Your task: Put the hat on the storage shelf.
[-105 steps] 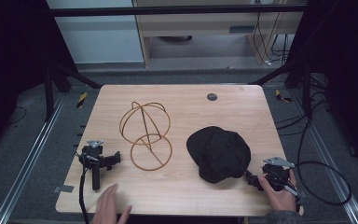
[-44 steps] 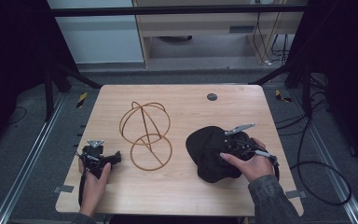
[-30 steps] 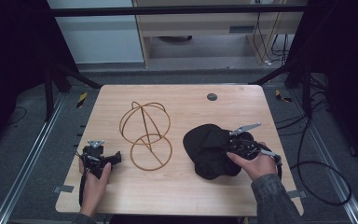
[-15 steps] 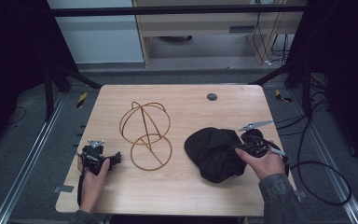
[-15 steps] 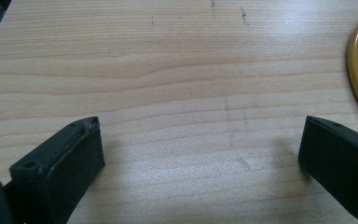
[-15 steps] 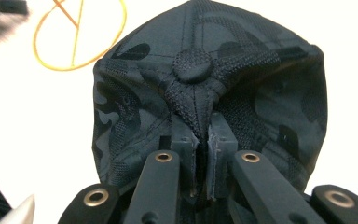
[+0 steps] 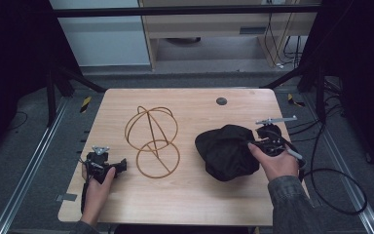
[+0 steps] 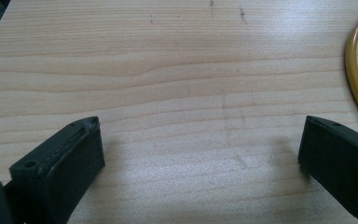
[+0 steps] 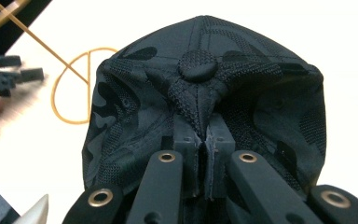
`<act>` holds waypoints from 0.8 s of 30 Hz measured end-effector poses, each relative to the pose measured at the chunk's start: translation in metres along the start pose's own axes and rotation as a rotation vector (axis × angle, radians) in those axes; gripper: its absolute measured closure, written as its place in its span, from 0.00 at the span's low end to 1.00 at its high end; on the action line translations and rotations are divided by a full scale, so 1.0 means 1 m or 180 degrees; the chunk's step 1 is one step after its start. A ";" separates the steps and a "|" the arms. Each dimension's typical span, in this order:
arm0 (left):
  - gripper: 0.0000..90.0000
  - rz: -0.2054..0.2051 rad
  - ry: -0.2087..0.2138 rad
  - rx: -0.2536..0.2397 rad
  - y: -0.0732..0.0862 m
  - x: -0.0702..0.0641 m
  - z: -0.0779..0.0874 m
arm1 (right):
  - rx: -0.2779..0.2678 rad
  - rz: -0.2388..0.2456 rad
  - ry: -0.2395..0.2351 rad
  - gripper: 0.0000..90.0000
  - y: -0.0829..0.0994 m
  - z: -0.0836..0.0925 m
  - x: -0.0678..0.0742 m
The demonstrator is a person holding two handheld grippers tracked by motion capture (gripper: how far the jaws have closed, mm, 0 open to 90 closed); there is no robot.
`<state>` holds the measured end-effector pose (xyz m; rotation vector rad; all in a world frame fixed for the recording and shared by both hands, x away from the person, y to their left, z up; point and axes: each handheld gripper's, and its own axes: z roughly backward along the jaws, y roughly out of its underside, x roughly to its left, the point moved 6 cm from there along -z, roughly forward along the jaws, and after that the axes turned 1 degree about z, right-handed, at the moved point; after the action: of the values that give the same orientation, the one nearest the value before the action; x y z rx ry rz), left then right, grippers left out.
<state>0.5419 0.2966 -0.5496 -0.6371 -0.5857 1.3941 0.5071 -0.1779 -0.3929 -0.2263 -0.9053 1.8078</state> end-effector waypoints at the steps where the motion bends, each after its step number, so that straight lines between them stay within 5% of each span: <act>1: 0.00 0.0000 0.0000 0.0000 0.000 0.000 0.000 | -0.0010 0.0011 0.0012 0.96 -0.003 0.002 0.003; 15: 0.00 -0.0011 0.0013 -0.0009 0.000 -0.001 -0.001 | -0.0391 -0.0005 0.0097 0.96 -0.056 0.025 0.030; 24: 0.00 0.0020 -0.0016 -0.0007 -0.001 -0.001 -0.001 | -0.0506 0.0217 0.0138 0.96 -0.076 0.051 0.044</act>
<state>0.5438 0.2956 -0.5496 -0.6379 -0.5897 1.4014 0.5157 -0.1518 -0.2957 -0.3998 -1.0224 1.7875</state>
